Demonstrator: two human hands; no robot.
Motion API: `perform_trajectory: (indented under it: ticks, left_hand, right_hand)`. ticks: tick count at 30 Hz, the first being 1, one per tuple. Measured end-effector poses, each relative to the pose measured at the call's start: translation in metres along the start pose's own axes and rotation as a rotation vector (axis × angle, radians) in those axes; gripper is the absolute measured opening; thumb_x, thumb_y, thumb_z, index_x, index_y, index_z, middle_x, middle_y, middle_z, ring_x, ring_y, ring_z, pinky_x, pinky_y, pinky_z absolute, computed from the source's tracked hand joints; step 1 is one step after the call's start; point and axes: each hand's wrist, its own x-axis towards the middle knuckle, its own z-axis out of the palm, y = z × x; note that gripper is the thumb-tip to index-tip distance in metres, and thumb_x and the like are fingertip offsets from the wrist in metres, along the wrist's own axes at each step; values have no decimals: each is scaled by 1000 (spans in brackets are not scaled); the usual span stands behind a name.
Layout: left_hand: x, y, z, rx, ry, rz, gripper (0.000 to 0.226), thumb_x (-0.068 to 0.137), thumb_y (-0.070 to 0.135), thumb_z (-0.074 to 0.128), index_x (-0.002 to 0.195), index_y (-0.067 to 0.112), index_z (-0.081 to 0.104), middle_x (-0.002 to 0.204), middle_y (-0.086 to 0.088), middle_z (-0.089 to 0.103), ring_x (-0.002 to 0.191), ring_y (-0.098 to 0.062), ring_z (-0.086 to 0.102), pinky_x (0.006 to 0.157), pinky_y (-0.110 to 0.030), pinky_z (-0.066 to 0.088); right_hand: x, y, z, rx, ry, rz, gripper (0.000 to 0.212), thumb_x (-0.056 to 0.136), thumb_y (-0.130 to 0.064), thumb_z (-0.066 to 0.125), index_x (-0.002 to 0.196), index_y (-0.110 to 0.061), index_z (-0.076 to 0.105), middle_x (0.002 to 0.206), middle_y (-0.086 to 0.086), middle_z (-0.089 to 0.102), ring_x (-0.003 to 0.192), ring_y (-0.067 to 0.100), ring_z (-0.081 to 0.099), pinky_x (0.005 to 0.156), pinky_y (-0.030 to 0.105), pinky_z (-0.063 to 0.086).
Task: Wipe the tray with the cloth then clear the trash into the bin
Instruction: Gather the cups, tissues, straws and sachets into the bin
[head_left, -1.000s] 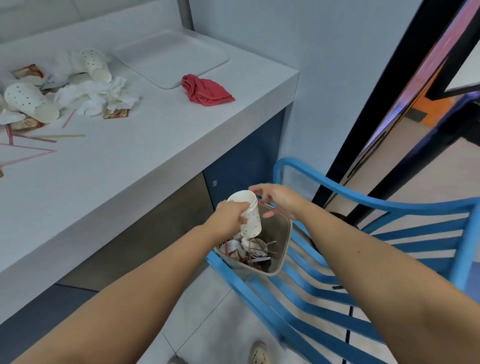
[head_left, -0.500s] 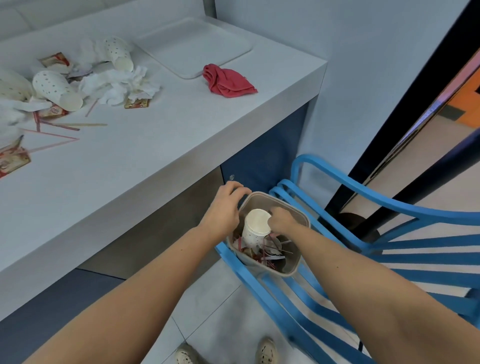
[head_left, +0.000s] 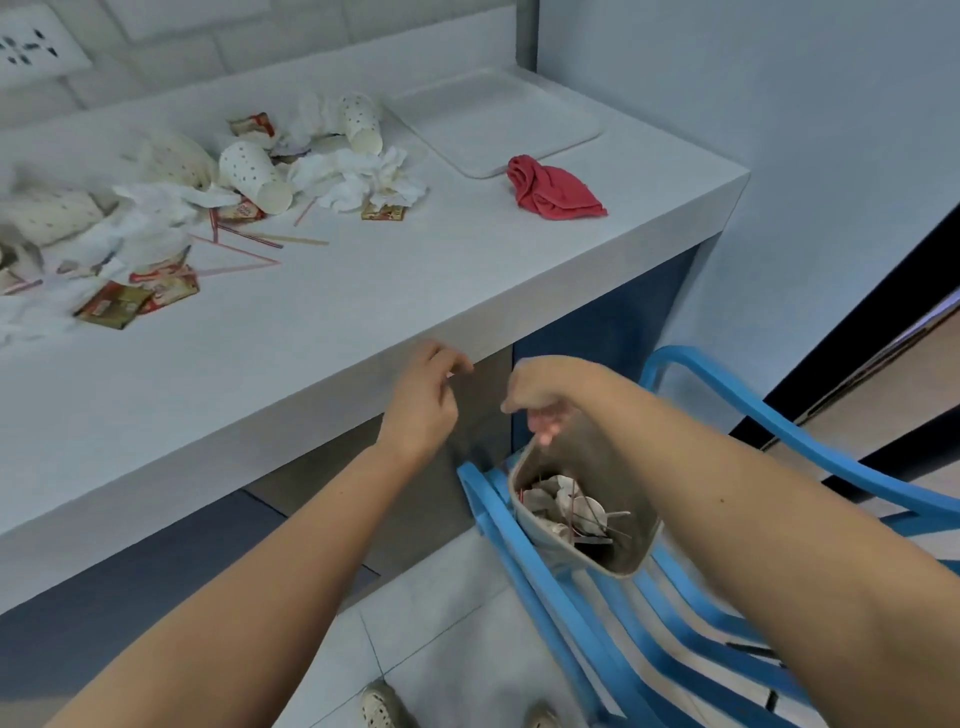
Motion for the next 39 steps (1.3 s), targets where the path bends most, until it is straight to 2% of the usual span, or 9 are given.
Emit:
perform_trajectory:
  ticks: [4,11,15,22,28,31,33,36,39]
  left_hand:
    - [-1,-25,-42,12,161,-45,38,67,-19,36,88,1,61,87,0,46,84,-16,44,72,-4,33]
    - [4,-77,-120,106,304,-242,26,76,-12,48,96,2,57,95,-2,41,92,-17,39,69,-12,25]
    - [0,-119,-164,130,314,-383,25,80,-11,50,100,3,57,109,-10,47,106,-25,44,81,-22,33]
    - [-13,-185,-238,205,182,-551,27,83,-2,52,107,9,58,120,-11,48,112,-30,45,95,-40,42]
    - [-31,-231,-317,178,-58,-665,36,85,9,60,119,16,56,127,-7,44,119,-25,45,101,-34,40]
    - [-47,-248,-356,253,-291,-751,57,79,22,73,130,25,46,132,0,40,123,-21,43,100,-34,40]
    - [-58,-259,-376,403,-433,-811,72,73,31,78,133,28,40,134,2,37,123,-21,42,99,-38,43]
    - [-73,-278,-390,546,-540,-889,80,68,34,81,134,25,36,132,0,36,117,-22,47,91,-34,45]
    - [-80,-293,-393,494,-471,-914,77,65,33,83,128,17,42,125,-3,43,107,-22,52,90,-34,47]
  right_hand:
    - [-19,-66,-8,-192,23,-95,25,97,-25,45,82,-8,54,55,9,63,34,12,45,43,20,37]
    - [-24,-174,-6,-310,190,-340,23,92,-18,51,70,-11,53,60,5,57,49,15,45,52,22,37]
    - [-9,-232,9,-367,280,-431,8,89,-13,52,85,-7,56,65,5,55,65,22,53,67,28,42]
    - [28,-322,36,-388,340,-540,22,89,-18,55,106,-6,61,108,8,62,100,26,61,76,32,47]
    - [62,-383,52,-332,438,-605,12,88,-18,55,94,-7,55,102,11,60,95,27,56,67,29,41]
    - [75,-406,60,-275,503,-602,47,89,-34,59,123,-4,47,130,16,47,121,33,47,93,36,42]
    - [80,-417,65,-237,547,-592,64,88,-46,58,133,-4,39,135,16,40,127,34,40,99,38,38]
    - [87,-430,71,-224,585,-561,70,88,-51,55,136,-4,34,137,16,37,129,33,36,100,40,38]
    - [97,-438,76,-250,612,-499,68,86,-46,61,135,-7,35,138,15,41,130,33,37,99,41,39]
